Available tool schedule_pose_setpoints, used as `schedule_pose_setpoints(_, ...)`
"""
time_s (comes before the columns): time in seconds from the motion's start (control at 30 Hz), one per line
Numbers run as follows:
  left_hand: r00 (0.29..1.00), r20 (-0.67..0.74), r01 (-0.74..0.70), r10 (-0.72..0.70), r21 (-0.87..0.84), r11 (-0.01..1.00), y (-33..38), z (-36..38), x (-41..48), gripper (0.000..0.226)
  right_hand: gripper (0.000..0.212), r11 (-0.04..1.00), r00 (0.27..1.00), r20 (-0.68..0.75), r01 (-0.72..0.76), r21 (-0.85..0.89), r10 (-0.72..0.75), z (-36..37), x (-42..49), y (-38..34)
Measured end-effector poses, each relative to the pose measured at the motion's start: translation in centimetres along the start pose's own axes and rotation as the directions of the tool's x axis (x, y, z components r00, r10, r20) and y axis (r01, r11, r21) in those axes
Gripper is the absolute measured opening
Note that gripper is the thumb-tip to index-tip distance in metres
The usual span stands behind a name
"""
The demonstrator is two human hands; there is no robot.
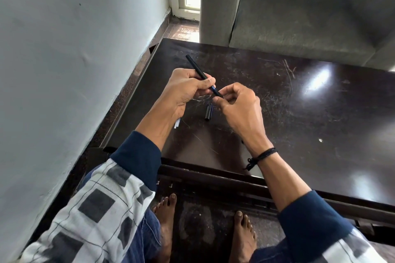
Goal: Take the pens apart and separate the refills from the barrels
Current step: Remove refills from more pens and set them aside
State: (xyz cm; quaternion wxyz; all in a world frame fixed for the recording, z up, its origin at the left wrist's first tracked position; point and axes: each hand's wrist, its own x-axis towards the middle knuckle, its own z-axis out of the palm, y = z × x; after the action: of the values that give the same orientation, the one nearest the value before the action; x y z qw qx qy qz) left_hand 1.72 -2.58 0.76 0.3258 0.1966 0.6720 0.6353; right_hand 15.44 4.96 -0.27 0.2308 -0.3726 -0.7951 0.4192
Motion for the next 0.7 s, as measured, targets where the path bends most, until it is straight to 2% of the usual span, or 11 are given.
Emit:
schedule_pose_setpoints(0.07, 1.000, -0.001, 0.000, 0.000, 0.002, 1.000, 0.00, 0.06, -0.03, 0.016, 0.003, 1.000, 1.000, 0.011, -0.014, 0.007, 0.014, 0.09, 0.06, 0.03)
schedule_pose_setpoints(0.3, 1.000, 0.004, 0.005, -0.005, -0.012, 1.000, 0.03, 0.05, -0.08, 0.014, 0.019, 1.000, 1.000, -0.005, 0.009, 0.017, -0.009, 0.10, -0.12, -0.15)
schedule_pose_setpoints(0.43, 1.000, -0.002, 0.010, -0.010, -0.017, 1.000, 0.10, 0.08, -0.15, 0.016, 0.005, 1.000, 1.000, -0.007, -0.011, -0.009, 0.011, 0.00, -0.08, -0.09)
schedule_pose_setpoints(0.53, 1.000, -0.009, 0.005, -0.005, -0.011, 1.000, 0.10, 0.17, -0.19, 0.017, 0.014, 1.000, 1.000, 0.020, -0.015, 0.000, 0.015, 0.08, -0.06, -0.15)
schedule_pose_setpoints(0.7, 1.000, -0.012, 0.008, -0.008, -0.003, 1.000, 0.06, 0.09, -0.10, 0.016, 0.012, 1.000, 1.000, -0.013, 0.006, 0.013, -0.006, 0.03, -0.09, -0.21)
